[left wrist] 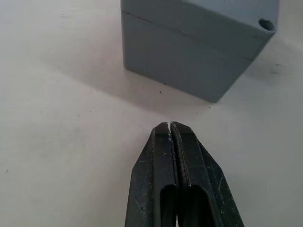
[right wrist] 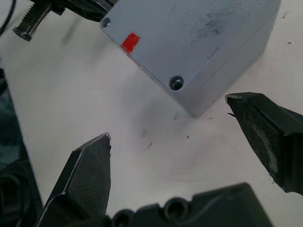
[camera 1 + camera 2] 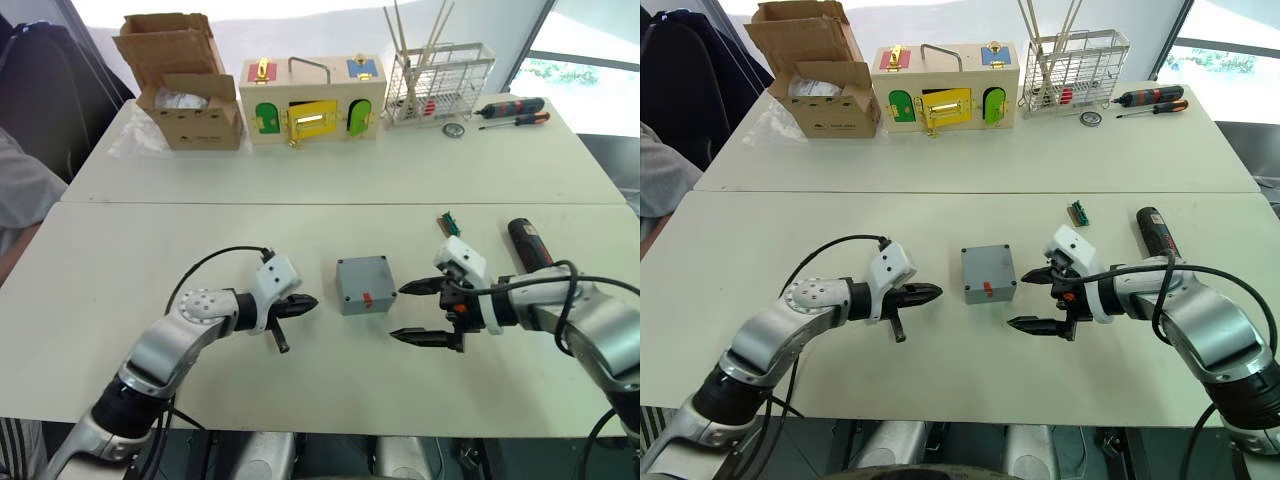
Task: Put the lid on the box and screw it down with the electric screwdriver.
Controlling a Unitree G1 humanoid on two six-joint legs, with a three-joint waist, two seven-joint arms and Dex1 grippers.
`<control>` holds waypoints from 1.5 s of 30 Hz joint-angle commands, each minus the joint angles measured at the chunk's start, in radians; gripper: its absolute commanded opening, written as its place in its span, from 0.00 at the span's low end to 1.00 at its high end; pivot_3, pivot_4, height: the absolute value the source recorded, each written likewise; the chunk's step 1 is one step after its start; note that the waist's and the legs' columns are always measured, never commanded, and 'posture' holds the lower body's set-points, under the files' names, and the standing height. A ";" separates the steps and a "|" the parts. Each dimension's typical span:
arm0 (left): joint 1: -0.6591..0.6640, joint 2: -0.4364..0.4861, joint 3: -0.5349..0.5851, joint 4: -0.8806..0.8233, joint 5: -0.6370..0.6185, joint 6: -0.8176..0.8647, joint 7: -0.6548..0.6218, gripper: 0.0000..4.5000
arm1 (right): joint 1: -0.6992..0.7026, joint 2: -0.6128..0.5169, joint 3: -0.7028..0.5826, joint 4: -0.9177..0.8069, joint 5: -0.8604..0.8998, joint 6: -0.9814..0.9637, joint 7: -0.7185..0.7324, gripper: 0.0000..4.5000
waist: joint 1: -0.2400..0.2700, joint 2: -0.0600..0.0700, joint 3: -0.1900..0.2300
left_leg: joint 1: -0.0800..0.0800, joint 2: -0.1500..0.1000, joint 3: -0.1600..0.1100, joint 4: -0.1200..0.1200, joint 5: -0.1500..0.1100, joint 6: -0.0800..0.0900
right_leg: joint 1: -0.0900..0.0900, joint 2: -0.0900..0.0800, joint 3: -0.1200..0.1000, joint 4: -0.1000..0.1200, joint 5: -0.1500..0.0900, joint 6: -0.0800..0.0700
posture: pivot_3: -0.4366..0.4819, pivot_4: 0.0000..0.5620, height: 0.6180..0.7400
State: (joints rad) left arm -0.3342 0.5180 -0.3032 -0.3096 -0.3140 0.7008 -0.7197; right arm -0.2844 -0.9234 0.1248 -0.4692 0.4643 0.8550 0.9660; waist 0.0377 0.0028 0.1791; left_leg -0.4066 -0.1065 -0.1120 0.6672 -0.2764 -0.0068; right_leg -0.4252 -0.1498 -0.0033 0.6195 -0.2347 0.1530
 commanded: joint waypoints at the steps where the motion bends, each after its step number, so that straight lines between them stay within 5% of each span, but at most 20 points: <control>1: -0.043 -0.022 -0.017 0.031 0.033 -0.045 -0.003 0.00 | -0.005 0.027 0.022 -0.012 -0.022 -0.021 -0.030 0.99 | 0.000 0.000 0.000 | 0.000 0.000 0.000 0.000 0.000 0.000 | 0.000 0.000 0.000 0.000 0.000 0.000 | 0.48 0.27 1.00; 18: -0.225 -0.144 -0.054 0.381 0.182 -0.257 -0.060 0.00 | -0.009 0.103 0.040 -0.180 0.065 0.156 -0.115 0.99 | 0.000 0.000 0.000 | 0.000 -0.001 0.000 0.000 0.000 0.000 | 0.000 0.000 0.000 0.001 0.000 0.000 | 0.48 0.27 1.00; 23: -0.142 -0.041 0.023 0.258 0.165 -0.200 -0.071 0.00 | 0.025 -0.024 -0.015 -0.126 -0.030 0.035 -0.102 0.99 | -0.010 0.000 0.000 | 0.000 0.000 0.000 0.000 0.000 0.000 | -0.001 0.000 0.000 0.001 0.000 0.000 | 0.48 0.27 1.00; 29: 0.022 0.061 0.040 -0.011 0.079 -0.077 -0.133 0.00 | -0.027 -0.008 0.060 0.045 -0.145 -0.179 -0.060 0.99 | -0.028 -0.001 -0.001 | 0.000 0.000 0.001 0.000 0.000 0.000 | -0.001 0.000 0.000 0.001 0.000 0.000 | 0.48 0.27 1.00; 35: 0.045 0.010 0.013 -0.056 0.068 -0.029 -0.095 0.00 | -0.073 0.043 0.113 0.095 -0.172 -0.223 -0.016 0.99 | -0.022 -0.001 -0.001 | 0.000 0.000 -0.001 0.000 0.000 0.000 | 0.000 0.000 0.000 0.001 0.000 0.000 | 0.48 0.27 1.00; 45: -0.064 -0.103 -0.017 0.148 0.123 -0.132 -0.061 0.00 | -0.045 0.088 0.122 -0.007 -0.141 -0.104 -0.025 0.99 | -0.023 -0.001 -0.001 | 0.000 -0.001 -0.001 0.000 0.001 -0.001 | 0.000 0.000 0.000 0.001 0.000 0.000 | 0.48 0.27 1.00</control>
State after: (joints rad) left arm -0.3751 0.4235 -0.3256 -0.1666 -0.2042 0.5997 -0.7842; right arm -0.3329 -0.8446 0.2563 -0.4135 0.2996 0.7432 0.9403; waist 0.0150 0.0018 0.1783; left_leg -0.4065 -0.1071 -0.1126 0.6674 -0.2759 -0.0074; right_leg -0.4254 -0.1500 -0.0036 0.6209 -0.2347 0.1532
